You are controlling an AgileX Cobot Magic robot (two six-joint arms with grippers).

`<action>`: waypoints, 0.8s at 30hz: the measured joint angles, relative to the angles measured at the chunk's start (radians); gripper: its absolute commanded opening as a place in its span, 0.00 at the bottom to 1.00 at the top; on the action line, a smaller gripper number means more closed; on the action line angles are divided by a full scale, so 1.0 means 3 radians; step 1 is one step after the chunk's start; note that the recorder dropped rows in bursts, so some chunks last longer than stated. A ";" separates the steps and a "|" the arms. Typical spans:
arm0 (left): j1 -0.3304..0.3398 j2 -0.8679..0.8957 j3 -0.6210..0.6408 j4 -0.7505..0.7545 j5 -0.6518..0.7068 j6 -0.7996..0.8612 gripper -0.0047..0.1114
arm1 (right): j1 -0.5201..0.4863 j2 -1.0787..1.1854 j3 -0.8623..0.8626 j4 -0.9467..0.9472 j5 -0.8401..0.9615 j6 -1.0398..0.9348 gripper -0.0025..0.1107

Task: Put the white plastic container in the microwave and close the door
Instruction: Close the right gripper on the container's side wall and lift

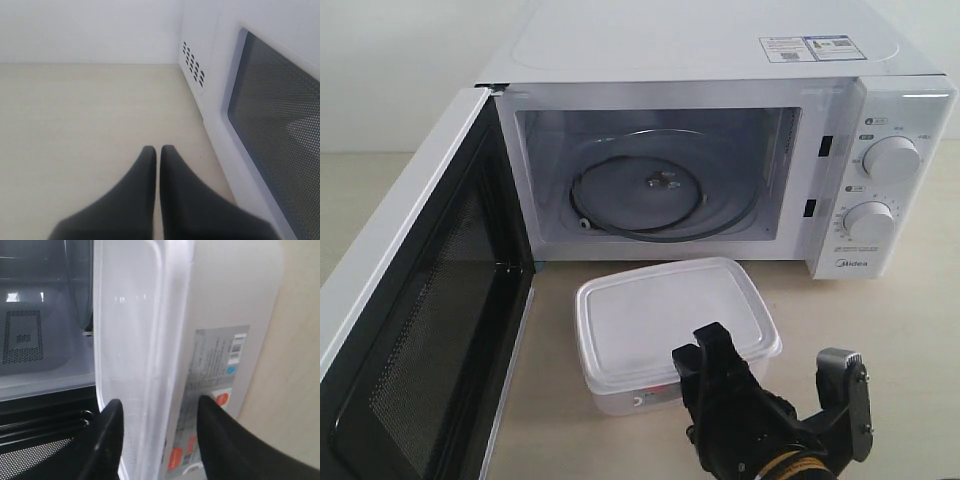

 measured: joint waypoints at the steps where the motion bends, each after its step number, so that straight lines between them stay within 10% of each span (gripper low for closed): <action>1: 0.0000 0.0000 0.0000 0.0000 0.0000 0.0000 0.07 | -0.0017 0.0014 -0.0013 0.0000 0.0021 -0.0010 0.41; 4: 0.0000 0.0000 0.0000 0.0000 0.0000 0.0000 0.07 | -0.0032 0.0053 -0.0044 0.0027 0.0051 -0.0016 0.35; 7: 0.0000 0.0000 0.0000 0.0000 0.0000 0.0000 0.07 | -0.0032 0.0058 -0.0044 0.0095 0.0038 -0.0016 0.02; 24: 0.0000 0.0000 0.0000 0.0000 0.0000 0.0000 0.07 | 0.0017 0.0058 0.0101 0.0036 -0.0248 0.0019 0.02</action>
